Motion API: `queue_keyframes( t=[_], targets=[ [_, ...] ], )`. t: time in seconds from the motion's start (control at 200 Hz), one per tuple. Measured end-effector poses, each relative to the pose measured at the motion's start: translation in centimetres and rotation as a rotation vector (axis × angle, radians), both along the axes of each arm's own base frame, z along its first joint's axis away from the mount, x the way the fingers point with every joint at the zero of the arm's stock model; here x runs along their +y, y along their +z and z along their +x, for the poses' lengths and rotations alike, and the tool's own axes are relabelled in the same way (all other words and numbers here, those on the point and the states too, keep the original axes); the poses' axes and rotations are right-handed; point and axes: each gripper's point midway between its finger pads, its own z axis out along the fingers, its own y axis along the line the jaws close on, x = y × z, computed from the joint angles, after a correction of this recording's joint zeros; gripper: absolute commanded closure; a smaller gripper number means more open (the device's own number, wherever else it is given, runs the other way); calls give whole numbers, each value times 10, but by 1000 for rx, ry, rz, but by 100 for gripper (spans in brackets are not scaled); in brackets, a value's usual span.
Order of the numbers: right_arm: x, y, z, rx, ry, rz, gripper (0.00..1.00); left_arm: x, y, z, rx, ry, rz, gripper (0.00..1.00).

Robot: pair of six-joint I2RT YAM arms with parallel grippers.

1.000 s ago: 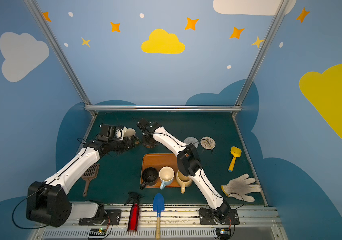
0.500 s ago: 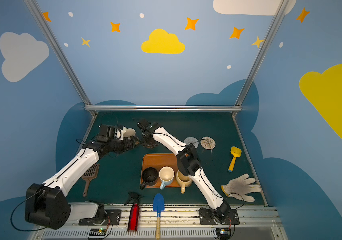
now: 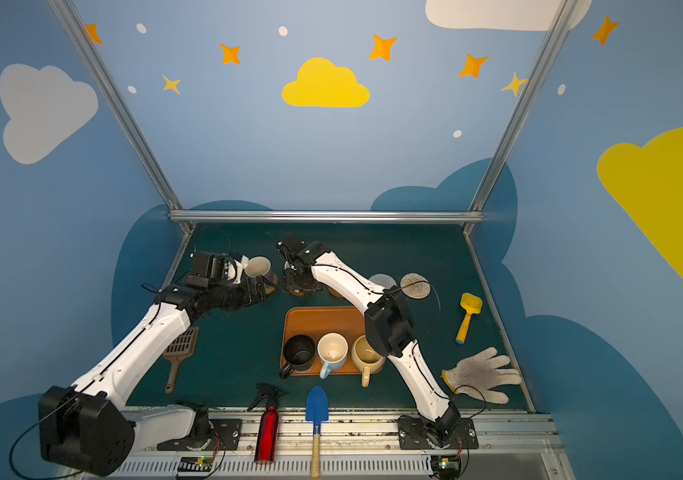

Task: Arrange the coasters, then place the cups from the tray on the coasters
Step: 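Lower the speckled mug onto the wooden coaster and open the right gripper, then grasp the black mug with the left gripper while the right gripper withdraws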

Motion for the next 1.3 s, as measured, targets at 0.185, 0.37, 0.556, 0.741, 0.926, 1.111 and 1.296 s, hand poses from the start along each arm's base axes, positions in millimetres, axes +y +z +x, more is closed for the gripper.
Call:
queue_keyframes(
  t=[0.185,0.37,0.556,0.741,0.926,1.111,1.296],
  targets=[
    [-20,39,-20,-72,7,33,16,-17,0,-29,14,-82,55,0],
    [-55,80,-40,-215,27,48,14,-36,-4,-67,32,-187,129,0],
    [-102,115,-68,-378,55,146,3,-50,-21,-106,38,-291,200,0],
    [-125,112,-83,-344,131,257,7,-56,-50,-137,79,-366,285,0],
    [-125,72,-135,-217,313,293,7,-66,-60,-156,69,-450,360,0],
    [-129,64,-167,-179,392,338,5,-68,-75,-168,71,-487,427,4],
    [-124,69,-174,-192,428,358,5,-60,-94,-165,94,-458,524,13]
  ],
)
